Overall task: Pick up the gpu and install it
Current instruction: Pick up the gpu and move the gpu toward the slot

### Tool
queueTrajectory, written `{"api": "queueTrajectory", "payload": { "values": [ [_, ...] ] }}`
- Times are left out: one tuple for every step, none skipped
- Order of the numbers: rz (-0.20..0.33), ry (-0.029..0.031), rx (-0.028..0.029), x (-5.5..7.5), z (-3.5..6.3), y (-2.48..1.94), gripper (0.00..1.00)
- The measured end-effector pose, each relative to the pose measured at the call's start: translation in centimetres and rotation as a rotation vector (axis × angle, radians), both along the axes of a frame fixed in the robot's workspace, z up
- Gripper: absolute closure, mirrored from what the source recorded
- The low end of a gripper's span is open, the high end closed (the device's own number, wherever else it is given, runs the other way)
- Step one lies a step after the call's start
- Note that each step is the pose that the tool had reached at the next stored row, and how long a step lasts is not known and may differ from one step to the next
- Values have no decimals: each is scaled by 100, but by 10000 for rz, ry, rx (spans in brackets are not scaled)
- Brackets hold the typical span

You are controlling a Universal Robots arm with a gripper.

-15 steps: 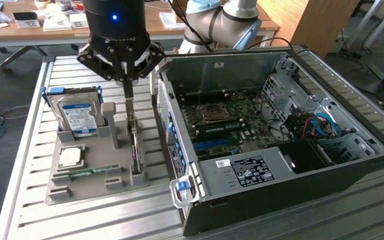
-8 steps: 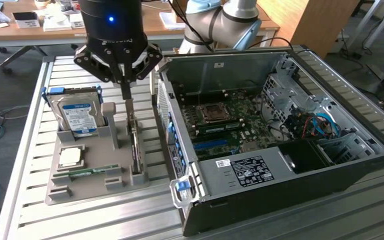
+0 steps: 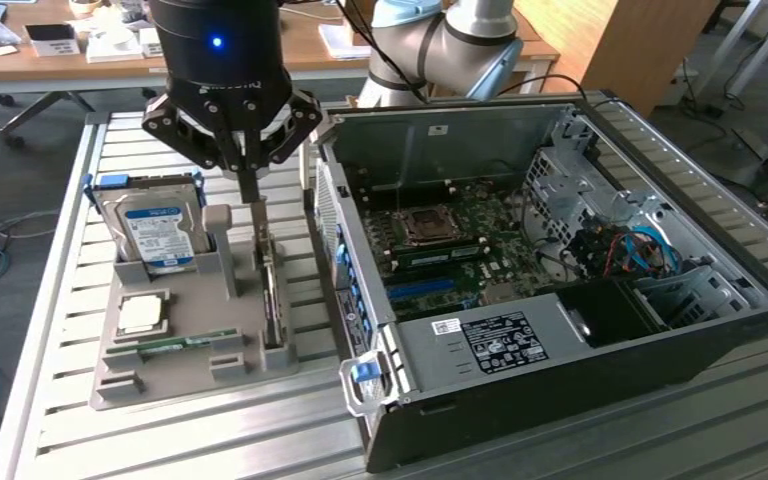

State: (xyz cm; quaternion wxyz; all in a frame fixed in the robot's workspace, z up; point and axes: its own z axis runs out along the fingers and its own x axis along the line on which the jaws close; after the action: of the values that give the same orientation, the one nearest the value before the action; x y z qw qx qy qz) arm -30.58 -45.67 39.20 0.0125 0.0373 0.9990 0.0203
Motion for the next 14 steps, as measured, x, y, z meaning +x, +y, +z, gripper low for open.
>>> {"api": "queueTrajectory", "payload": {
  "values": [
    [0,0,0,0,0,0,89],
    [0,0,0,0,0,0,89],
    [0,0,1,0,0,0,89],
    [0,0,0,0,0,0,89],
    [-1,0,0,0,0,0,89],
    [-1,0,0,0,0,0,89],
    [-1,0,1,0,0,0,89],
    [-1,0,0,0,0,0,89],
    [0,0,0,0,0,0,89],
    [0,1,0,0,0,0,89],
    [0,0,1,0,0,0,89],
    [0,0,0,0,0,0,89],
    [0,0,0,0,0,0,83],
    [0,0,0,0,0,0,77]
  ]
}}
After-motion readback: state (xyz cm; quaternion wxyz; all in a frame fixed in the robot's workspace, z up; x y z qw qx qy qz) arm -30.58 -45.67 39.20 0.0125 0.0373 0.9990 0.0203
